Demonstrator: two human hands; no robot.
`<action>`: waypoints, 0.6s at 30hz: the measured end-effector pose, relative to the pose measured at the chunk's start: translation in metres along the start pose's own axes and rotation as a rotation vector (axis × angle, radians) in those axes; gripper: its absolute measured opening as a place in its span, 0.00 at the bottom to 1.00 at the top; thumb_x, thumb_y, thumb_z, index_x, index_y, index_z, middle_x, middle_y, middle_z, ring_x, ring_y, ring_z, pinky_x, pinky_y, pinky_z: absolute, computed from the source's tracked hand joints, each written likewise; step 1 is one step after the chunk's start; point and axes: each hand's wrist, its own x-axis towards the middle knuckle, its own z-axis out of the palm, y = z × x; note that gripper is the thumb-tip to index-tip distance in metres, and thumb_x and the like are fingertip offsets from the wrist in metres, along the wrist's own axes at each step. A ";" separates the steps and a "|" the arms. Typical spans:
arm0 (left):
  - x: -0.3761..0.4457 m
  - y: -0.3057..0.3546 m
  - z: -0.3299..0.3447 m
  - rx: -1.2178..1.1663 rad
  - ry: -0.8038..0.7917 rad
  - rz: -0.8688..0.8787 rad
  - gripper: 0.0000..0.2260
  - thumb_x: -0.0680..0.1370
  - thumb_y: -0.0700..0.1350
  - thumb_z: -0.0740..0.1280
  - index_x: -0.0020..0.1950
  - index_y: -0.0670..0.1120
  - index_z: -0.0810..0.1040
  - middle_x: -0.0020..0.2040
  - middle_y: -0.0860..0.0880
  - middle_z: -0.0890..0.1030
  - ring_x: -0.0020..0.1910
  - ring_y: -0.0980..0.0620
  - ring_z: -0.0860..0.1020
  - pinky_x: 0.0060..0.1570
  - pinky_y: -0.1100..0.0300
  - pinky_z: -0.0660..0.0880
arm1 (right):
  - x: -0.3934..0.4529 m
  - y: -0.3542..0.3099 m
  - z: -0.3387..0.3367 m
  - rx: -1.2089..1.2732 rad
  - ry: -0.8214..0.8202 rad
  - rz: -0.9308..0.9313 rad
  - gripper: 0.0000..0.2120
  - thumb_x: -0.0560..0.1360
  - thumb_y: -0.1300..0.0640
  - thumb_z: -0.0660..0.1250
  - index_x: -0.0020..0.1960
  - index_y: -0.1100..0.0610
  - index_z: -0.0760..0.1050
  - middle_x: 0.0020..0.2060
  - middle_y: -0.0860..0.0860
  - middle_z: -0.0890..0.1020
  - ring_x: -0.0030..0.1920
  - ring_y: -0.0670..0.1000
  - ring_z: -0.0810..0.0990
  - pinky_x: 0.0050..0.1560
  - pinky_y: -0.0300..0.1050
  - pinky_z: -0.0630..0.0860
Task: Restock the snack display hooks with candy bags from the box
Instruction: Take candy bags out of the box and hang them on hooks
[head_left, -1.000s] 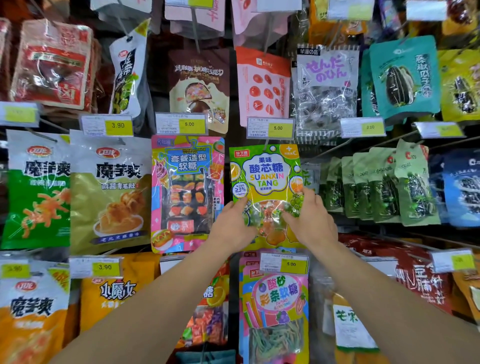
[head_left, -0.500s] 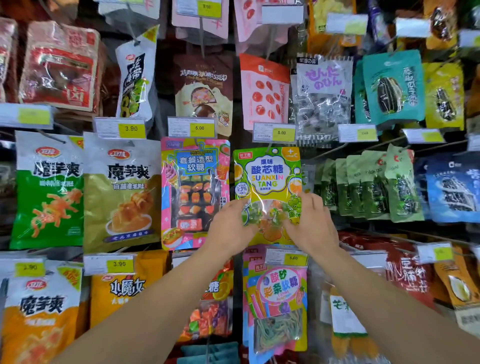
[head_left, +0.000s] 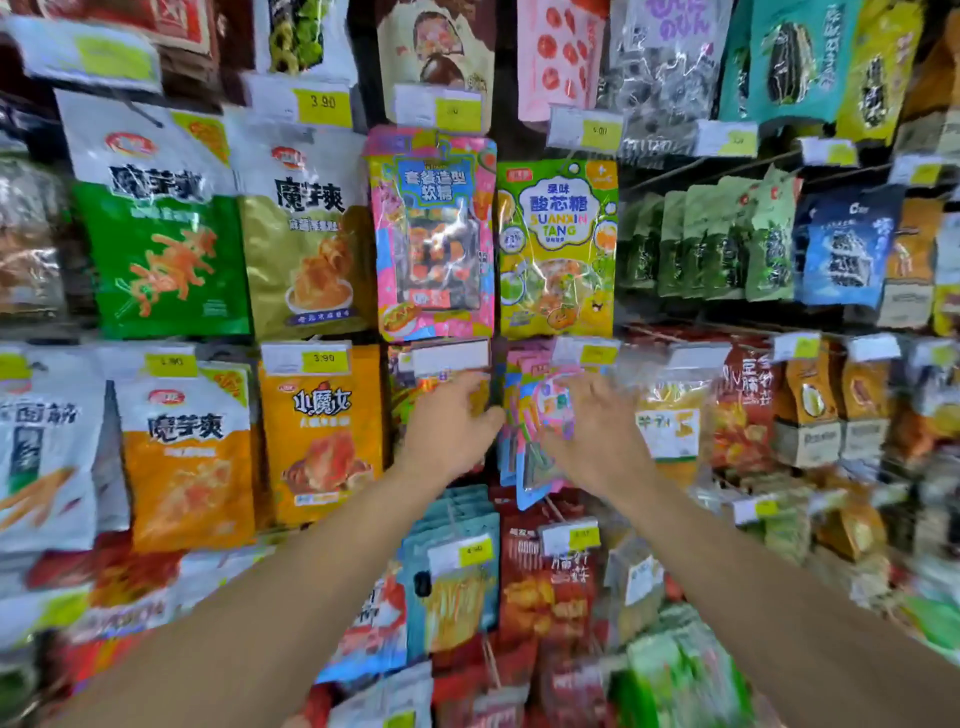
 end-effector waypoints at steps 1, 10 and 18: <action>-0.015 -0.008 -0.002 -0.002 -0.002 -0.019 0.20 0.76 0.48 0.69 0.68 0.48 0.76 0.63 0.46 0.81 0.61 0.45 0.79 0.59 0.54 0.74 | -0.016 -0.007 0.003 -0.003 -0.030 -0.005 0.31 0.75 0.49 0.69 0.73 0.59 0.65 0.69 0.56 0.69 0.70 0.60 0.67 0.70 0.51 0.57; -0.206 -0.088 -0.036 0.087 -0.135 -0.293 0.28 0.70 0.57 0.64 0.67 0.47 0.77 0.59 0.42 0.82 0.56 0.44 0.81 0.56 0.55 0.73 | -0.177 -0.060 0.060 0.066 -0.287 -0.082 0.31 0.73 0.47 0.68 0.71 0.60 0.67 0.65 0.57 0.70 0.66 0.61 0.70 0.68 0.54 0.68; -0.390 -0.144 -0.077 0.150 -0.286 -0.599 0.23 0.78 0.50 0.68 0.72 0.47 0.72 0.67 0.45 0.77 0.63 0.44 0.77 0.59 0.54 0.73 | -0.344 -0.126 0.126 0.180 -0.647 -0.116 0.29 0.76 0.47 0.66 0.72 0.57 0.64 0.68 0.53 0.67 0.69 0.58 0.66 0.66 0.51 0.68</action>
